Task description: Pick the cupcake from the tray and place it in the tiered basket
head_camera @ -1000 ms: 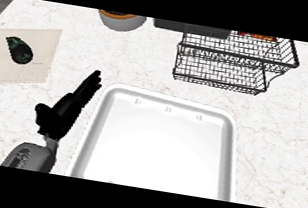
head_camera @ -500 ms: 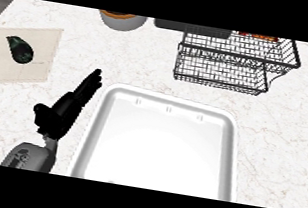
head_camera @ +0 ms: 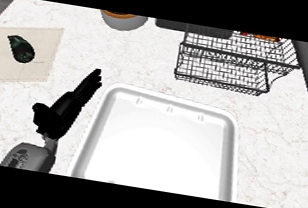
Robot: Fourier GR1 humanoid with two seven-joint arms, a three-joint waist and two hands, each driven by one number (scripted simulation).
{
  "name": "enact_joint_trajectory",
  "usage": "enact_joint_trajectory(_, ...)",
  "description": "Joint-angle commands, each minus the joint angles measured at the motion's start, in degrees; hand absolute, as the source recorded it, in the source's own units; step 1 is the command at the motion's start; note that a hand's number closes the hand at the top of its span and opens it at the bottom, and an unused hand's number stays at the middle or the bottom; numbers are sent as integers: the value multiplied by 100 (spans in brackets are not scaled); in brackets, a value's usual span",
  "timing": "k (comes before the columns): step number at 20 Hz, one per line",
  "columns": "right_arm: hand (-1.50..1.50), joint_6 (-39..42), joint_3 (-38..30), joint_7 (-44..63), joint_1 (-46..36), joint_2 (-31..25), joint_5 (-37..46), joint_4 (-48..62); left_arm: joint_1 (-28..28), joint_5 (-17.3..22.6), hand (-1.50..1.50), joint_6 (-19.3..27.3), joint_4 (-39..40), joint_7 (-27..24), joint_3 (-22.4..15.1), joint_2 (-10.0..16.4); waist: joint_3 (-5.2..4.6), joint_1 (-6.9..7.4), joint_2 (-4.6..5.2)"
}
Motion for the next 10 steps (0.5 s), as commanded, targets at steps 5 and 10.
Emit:
enact_joint_trajectory(5, 150, 360, -457, 579, -355, 393, -470, 339, -143, -105, 0, 79, 298, -115, 121, -32, 0, -123, -40)
enact_joint_trajectory(10, -150, 277, -1123, 1354, -322, 511, -1075, 988, -50, -83, 0, 17, 294, -233, 101, -51, -1, -71, -12)
